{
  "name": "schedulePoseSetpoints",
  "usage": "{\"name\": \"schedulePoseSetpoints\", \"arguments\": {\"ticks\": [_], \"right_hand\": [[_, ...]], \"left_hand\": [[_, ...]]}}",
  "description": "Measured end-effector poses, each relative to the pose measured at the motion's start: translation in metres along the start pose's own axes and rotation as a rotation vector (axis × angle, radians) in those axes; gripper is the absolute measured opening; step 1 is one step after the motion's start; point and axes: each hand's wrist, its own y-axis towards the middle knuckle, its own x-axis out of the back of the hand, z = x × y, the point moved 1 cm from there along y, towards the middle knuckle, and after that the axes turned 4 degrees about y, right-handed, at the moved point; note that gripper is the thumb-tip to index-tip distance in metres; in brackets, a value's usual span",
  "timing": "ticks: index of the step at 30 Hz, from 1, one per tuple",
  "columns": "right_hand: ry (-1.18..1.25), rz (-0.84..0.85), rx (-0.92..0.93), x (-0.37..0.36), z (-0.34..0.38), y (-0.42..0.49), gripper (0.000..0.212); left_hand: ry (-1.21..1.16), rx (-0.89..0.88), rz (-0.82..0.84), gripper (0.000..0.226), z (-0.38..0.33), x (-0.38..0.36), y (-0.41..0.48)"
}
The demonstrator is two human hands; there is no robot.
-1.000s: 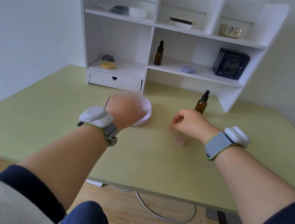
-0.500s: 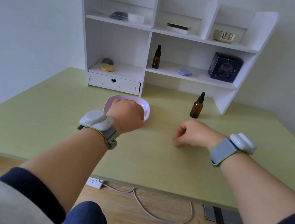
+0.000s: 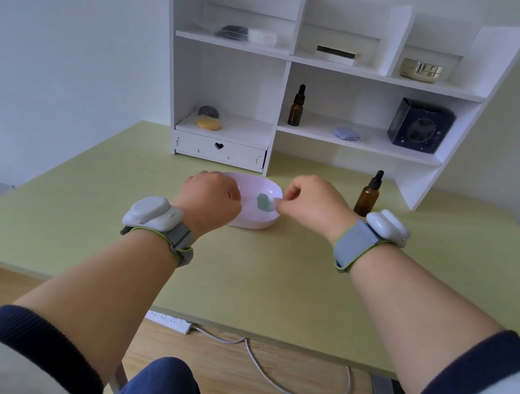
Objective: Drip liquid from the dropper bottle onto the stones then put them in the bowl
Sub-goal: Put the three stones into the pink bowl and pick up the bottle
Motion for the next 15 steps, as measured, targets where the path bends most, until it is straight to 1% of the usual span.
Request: {"name": "schedulePoseSetpoints", "arguments": {"ticks": [3,7,10,15], "right_hand": [[-0.08,0.03,0.004,-0.015,0.019,0.007,0.017],[-0.173,0.081,-0.021,-0.032,0.033,0.016,0.02],[-0.199,0.136,-0.035,-0.04,0.036,0.021,0.02],[-0.207,0.162,-0.062,-0.043,0.038,0.024,0.018]], "left_hand": [[-0.04,0.014,0.038,0.015,0.01,0.004,-0.003],[-0.029,-0.005,0.084,0.015,0.017,0.005,-0.004],[0.017,-0.033,0.077,0.013,0.021,0.004,-0.005],[0.028,-0.051,0.062,0.011,0.021,0.003,-0.005]]}}
